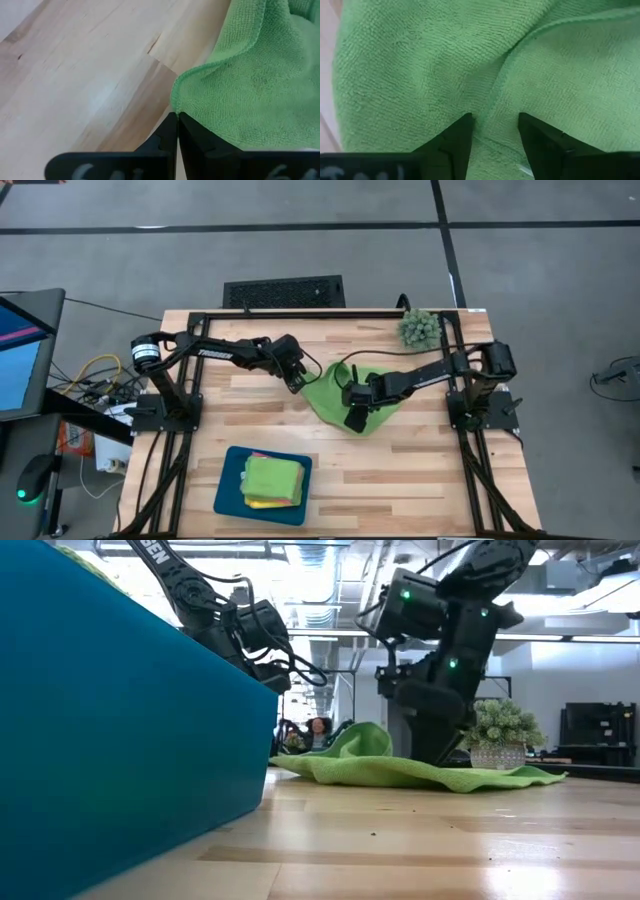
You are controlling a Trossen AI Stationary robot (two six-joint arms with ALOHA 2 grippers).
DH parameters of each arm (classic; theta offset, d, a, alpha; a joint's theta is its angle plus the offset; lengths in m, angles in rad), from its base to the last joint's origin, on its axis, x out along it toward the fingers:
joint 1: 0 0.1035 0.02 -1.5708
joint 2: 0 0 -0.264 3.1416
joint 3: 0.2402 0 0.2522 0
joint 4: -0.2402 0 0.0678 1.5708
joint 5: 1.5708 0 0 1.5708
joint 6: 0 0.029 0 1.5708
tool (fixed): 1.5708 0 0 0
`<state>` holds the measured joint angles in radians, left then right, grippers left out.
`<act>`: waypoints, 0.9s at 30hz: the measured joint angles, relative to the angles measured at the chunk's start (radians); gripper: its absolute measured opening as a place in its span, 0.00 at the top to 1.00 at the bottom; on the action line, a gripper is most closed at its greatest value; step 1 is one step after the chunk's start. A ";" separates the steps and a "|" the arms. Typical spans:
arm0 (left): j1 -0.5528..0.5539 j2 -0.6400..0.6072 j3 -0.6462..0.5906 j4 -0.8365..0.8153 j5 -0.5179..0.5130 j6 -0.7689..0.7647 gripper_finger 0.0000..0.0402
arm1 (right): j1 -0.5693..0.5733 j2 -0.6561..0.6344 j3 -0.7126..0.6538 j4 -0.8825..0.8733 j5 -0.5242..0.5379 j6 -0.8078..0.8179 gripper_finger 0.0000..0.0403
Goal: Fold microfiber towels
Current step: Fold the green microfiber towel
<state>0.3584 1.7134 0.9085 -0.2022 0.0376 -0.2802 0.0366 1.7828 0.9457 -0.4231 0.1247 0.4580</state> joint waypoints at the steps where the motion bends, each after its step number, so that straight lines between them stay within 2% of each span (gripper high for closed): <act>1: 0.000 0.000 0.000 -0.004 0.000 0.000 1.00 | 0.000 -0.002 -0.001 -0.002 -0.002 0.009 0.54; 9: 0.000 -0.001 0.000 -0.010 -0.002 0.026 1.00 | -0.010 -0.097 0.002 -0.048 -0.005 0.017 0.76; 13: 0.000 -0.001 0.000 -0.010 -0.020 0.034 1.00 | -0.048 -0.144 0.002 -0.089 -0.019 0.035 0.94; 15: 0.000 -0.001 0.000 -0.010 -0.021 0.034 1.00 | -0.058 -0.169 0.002 -0.089 -0.038 0.009 0.97; 19: 0.000 -0.001 0.000 -0.015 -0.023 0.046 1.00 | -0.056 -0.199 0.000 -0.093 -0.041 -0.081 0.86; 27: 0.000 -0.002 0.001 -0.030 -0.023 0.060 1.00 | -0.007 -0.206 -0.106 -0.028 0.005 -0.427 0.56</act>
<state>0.3584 1.7119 0.9092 -0.2321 0.0143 -0.2207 0.0296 1.5764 0.8402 -0.4516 0.1299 0.0305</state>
